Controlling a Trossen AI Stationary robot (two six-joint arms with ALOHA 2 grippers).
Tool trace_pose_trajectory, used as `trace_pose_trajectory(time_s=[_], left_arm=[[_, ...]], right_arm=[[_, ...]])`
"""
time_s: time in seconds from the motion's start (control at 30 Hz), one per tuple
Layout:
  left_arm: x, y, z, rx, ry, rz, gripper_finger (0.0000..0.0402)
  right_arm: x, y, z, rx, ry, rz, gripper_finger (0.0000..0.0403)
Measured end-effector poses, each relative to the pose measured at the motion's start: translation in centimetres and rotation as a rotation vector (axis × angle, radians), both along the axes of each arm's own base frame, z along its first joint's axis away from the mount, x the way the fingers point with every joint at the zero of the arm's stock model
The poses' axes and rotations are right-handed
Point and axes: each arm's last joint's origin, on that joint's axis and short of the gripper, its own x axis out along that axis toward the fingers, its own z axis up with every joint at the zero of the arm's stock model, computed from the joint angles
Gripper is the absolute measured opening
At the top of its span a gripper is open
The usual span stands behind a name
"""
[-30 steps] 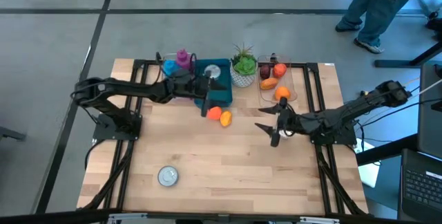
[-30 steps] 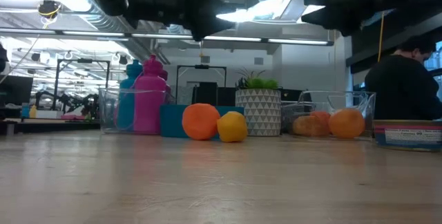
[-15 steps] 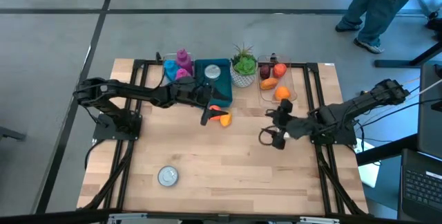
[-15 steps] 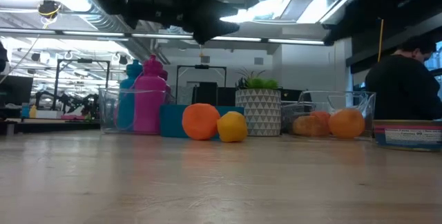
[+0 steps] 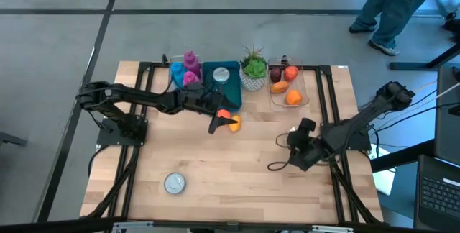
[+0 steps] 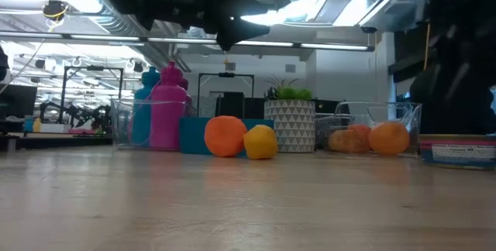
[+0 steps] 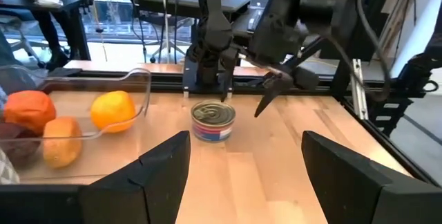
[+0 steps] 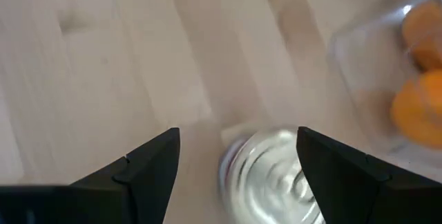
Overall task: Pick & Place Food Item
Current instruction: Put the blue pink tuna can into the blue bin
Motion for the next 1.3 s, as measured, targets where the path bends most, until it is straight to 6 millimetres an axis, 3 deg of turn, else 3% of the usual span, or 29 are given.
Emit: trace_pose_trajectory(time_s=[0.4,1.13,1.3], left_arm=[[0.3,-1.4,-0.1,-0.005,0.006,0.049,0.0265],[0.4,-1.8,-0.3,0.004,0.026,0.039,0.0267],[0.4,-1.8,-0.3,0.004,0.027,0.039,0.0267]], right_arm=[[-0.4,1.7,-3.9,-0.075,0.257,-0.055,0.0286],[0.1,2.0,-6.8,-0.220,0.349,-0.049,0.0286],[0.2,2.0,-6.8,-0.221,0.349,-0.046,0.0268]])
